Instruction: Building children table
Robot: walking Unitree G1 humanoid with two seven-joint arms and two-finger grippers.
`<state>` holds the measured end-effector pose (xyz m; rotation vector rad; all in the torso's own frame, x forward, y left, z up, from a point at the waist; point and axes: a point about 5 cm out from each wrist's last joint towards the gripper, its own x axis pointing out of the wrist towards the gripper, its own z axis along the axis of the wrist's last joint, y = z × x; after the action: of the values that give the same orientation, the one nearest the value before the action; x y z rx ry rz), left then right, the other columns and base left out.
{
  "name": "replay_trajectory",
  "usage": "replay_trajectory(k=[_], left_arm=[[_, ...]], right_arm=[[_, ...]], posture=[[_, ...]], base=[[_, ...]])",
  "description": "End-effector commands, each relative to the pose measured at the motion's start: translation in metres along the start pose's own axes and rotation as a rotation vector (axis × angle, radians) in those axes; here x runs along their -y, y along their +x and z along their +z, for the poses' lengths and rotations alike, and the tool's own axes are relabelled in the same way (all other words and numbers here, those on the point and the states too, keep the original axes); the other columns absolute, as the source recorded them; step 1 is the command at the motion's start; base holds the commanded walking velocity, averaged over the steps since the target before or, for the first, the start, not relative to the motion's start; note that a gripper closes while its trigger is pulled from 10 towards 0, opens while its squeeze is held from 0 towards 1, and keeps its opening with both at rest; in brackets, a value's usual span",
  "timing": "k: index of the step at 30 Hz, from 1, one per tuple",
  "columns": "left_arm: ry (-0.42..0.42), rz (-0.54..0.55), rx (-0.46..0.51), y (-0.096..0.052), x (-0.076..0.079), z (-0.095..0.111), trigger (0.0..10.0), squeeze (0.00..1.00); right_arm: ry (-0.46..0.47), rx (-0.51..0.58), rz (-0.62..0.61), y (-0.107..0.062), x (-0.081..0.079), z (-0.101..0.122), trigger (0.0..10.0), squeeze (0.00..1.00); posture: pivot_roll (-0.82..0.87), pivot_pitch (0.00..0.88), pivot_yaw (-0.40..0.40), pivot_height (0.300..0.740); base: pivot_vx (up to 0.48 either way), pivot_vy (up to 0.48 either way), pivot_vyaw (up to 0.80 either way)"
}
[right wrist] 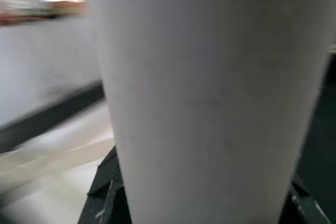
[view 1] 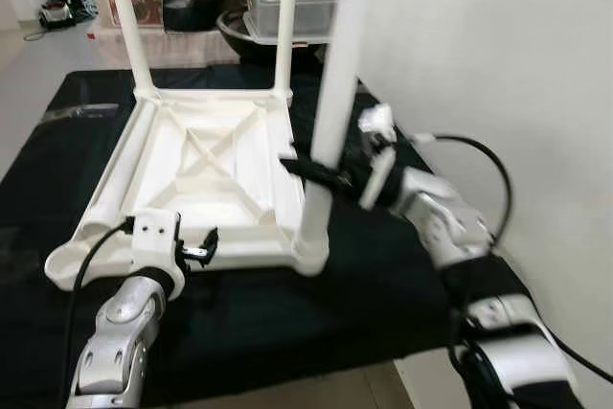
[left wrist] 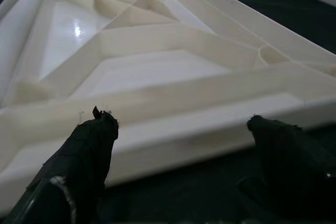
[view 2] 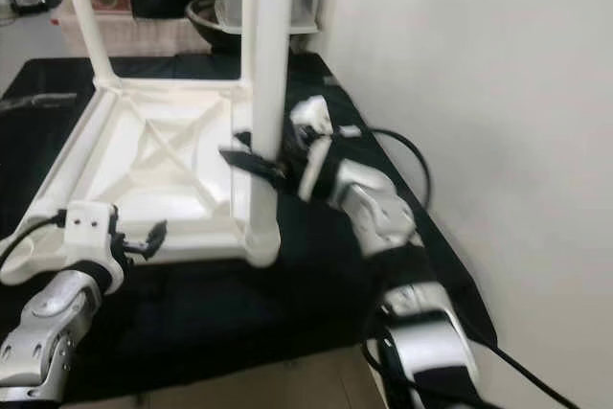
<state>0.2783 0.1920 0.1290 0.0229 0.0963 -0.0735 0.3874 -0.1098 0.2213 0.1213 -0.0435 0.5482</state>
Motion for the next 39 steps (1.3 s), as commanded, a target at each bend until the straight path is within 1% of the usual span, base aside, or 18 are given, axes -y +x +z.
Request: replay_trajectory(k=[1,5,10,11,13,14,17,18,19,20,23,27,28,29,33,34,37,39], left_arm=[[-0.005,0.009,-0.025,-0.002,-0.003,-0.005,10.0,0.00],[-0.003,0.010,-0.025,-0.003,-0.004,-0.005,10.0,0.00],[0.003,0.011,-0.028,-0.002,-0.005,-0.005,10.0,0.00],[0.005,0.010,-0.031,-0.001,-0.005,-0.006,10.0,0.00],[0.006,0.008,-0.033,-0.001,-0.006,-0.006,10.0,0.00],[0.006,0.005,-0.034,0.000,-0.006,-0.006,10.0,0.00],[0.006,0.001,-0.035,0.001,-0.006,-0.006,10.0,0.00],[0.004,0.000,-0.034,0.001,-0.005,-0.006,10.0,0.00],[0.004,0.000,-0.034,0.001,-0.005,-0.006,10.0,0.00],[0.001,0.000,-0.031,0.002,-0.004,-0.006,10.0,0.00],[0.000,0.001,-0.030,0.002,-0.004,-0.006,10.0,0.00],[-0.007,0.004,-0.025,0.001,-0.001,-0.006,10.0,0.00],[-0.008,0.004,-0.025,0.000,-0.001,-0.006,10.0,0.00],[-0.008,0.004,-0.025,0.000,-0.001,-0.006,10.0,0.00],[-0.009,0.004,-0.025,-0.003,-0.001,-0.007,10.0,0.00],[-0.009,0.004,-0.025,-0.003,-0.001,-0.007,10.0,0.00],[-0.009,0.002,-0.024,-0.005,-0.001,-0.007,10.0,0.00],[-0.008,0.001,-0.025,-0.005,0.000,-0.007,10.0,0.00]], right_arm=[[0.087,-0.092,-0.345,-0.017,0.034,-0.024,0.0,0.00],[0.055,-0.105,-0.553,-0.039,0.034,-0.037,0.0,0.00],[0.039,-0.124,-0.482,-0.049,-0.013,-0.050,0.7,0.00],[0.079,-0.058,-0.310,-0.037,-0.036,-0.040,10.0,0.00],[0.136,0.013,-0.276,-0.031,-0.041,-0.030,10.0,0.00],[0.130,0.045,-0.198,-0.026,-0.042,-0.020,10.0,1.00],[0.089,0.093,-0.013,-0.019,-0.045,0.000,10.0,1.00],[0.080,0.128,0.160,-0.020,-0.047,0.015,10.0,0.00],[0.080,0.128,0.160,-0.020,-0.047,0.015,10.0,0.00],[0.044,0.165,0.404,-0.030,-0.052,0.032,10.0,0.00],[0.021,0.170,0.482,-0.034,-0.053,0.034,10.0,0.00],[-0.015,0.033,0.701,-0.046,-0.056,0.009,9.7,0.00],[0.008,0.010,0.665,-0.042,-0.054,0.002,0.0,0.00],[0.008,0.010,0.665,-0.042,-0.054,0.002,0.0,0.00],[0.041,-0.114,-0.282,-0.015,-0.001,-0.027,0.0,0.00],[0.041,-0.114,-0.282,-0.015,-0.001,-0.027,0.0,0.00],[0.072,-0.073,-0.674,-0.045,0.024,-0.034,0.0,0.00],[0.072,-0.085,-0.707,-0.057,0.018,-0.040,0.0,0.00]], posture=[[0.08,0.000,-0.089,0.740],[0.08,0.000,-0.085,0.740],[0.09,0.000,-0.075,0.740],[0.08,0.000,-0.066,0.740],[0.08,0.000,-0.065,0.740],[0.09,0.000,-0.070,0.740],[0.08,0.000,-0.071,0.740],[0.08,0.000,-0.076,0.740],[0.08,0.000,-0.076,0.740],[0.09,0.000,-0.083,0.740],[0.09,0.000,-0.083,0.740],[0.10,0.000,-0.100,0.740],[0.11,0.000,-0.107,0.740],[0.11,0.000,-0.107,0.740],[0.10,0.000,-0.103,0.740],[0.10,0.000,-0.103,0.740],[0.10,0.000,-0.100,0.740],[0.10,0.000,-0.090,0.740]], base=[[0.000,0.000,0.00],[0.000,0.000,0.00],[0.000,0.000,0.00],[0.000,0.000,0.00],[0.000,0.000,0.00],[0.000,0.000,0.00],[0.000,0.000,0.00],[0.000,0.000,0.00],[0.000,0.000,0.00],[0.000,0.000,0.00],[0.000,0.000,0.00],[0.000,0.000,0.00],[0.000,0.000,0.00],[0.000,0.000,0.00],[0.000,0.000,0.00],[0.000,0.000,0.00],[0.000,0.000,0.00],[0.000,0.000,0.00]])
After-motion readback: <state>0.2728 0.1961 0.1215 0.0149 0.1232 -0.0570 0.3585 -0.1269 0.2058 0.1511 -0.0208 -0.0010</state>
